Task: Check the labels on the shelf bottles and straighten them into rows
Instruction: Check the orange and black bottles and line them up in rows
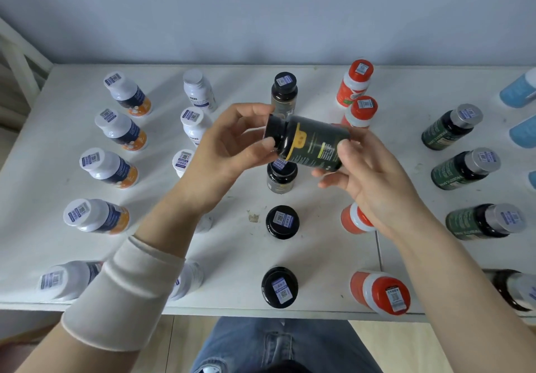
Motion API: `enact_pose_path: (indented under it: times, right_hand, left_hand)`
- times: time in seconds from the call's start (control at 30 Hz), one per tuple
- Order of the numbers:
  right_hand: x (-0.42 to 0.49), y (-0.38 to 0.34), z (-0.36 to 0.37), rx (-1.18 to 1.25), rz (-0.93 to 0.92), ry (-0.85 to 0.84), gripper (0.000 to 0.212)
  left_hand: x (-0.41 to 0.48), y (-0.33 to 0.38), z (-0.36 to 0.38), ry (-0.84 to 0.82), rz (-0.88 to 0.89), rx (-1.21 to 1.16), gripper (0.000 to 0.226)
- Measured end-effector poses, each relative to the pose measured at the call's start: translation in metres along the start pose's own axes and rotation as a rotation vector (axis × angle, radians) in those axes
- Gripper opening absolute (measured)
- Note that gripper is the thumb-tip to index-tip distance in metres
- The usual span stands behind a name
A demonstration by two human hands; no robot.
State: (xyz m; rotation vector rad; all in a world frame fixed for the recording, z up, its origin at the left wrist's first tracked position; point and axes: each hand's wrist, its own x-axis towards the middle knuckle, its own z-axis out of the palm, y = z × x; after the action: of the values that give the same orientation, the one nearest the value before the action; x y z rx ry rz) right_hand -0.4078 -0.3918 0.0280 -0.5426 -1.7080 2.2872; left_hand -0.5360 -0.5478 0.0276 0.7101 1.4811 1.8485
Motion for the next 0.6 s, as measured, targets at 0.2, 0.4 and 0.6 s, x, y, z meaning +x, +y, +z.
enact_pose_path:
  times: [0.2,0.4,0.6]
  right_hand:
    - [-0.009,0.003,0.001,-0.082,-0.145,-0.084,0.046]
    - [-0.015,-0.001,0.010,-0.129,-0.259,0.051,0.056]
    - [-0.016,0.005,0.035,-0.524,-0.474,0.337,0.048]
  left_hand:
    - [0.001,0.000,0.006,0.053,-0.038,0.073,0.030]
    - [0.002,-0.003,0.005,0.027,-0.096,-0.042,0.022]
    - [0.006,-0.007,0.007,0.058,-0.308,-0.184,0.035]
